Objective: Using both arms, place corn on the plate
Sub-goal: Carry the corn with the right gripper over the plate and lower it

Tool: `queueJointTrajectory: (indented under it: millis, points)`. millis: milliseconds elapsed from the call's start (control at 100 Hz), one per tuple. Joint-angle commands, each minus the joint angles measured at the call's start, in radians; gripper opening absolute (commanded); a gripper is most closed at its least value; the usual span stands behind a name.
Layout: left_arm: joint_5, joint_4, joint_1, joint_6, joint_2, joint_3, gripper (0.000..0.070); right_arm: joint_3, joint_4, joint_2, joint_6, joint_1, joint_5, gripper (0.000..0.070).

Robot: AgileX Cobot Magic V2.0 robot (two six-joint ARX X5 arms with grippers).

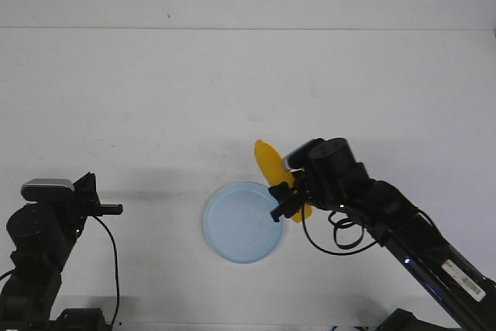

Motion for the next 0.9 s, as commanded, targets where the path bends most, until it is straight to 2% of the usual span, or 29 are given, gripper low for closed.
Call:
queueJointTrajectory:
  millis: [0, 180, 330, 640, 890]
  points:
    - [-0.004, 0.008, 0.000, 0.001, 0.001, 0.011, 0.0000, 0.011, 0.031, 0.045, 0.035, 0.052, 0.019, 0.0158]
    - [-0.004, 0.008, 0.000, 0.002, 0.001, 0.011, 0.0000, 0.011, 0.072, 0.170, 0.034, 0.150, 0.024, 0.0158]
    - [-0.004, 0.008, 0.000, 0.001, 0.001, 0.011, 0.0000, 0.011, 0.064, 0.277, 0.024, 0.190, 0.074, 0.0159]
    - [-0.004, 0.008, 0.000, 0.002, 0.001, 0.011, 0.0000, 0.011, 0.071, 0.424, 0.023, 0.211, 0.078, 0.0159]
    - [-0.004, 0.008, 0.000, 0.002, 0.001, 0.011, 0.0000, 0.011, 0.089, 0.455, 0.016, 0.211, 0.129, 0.0161]
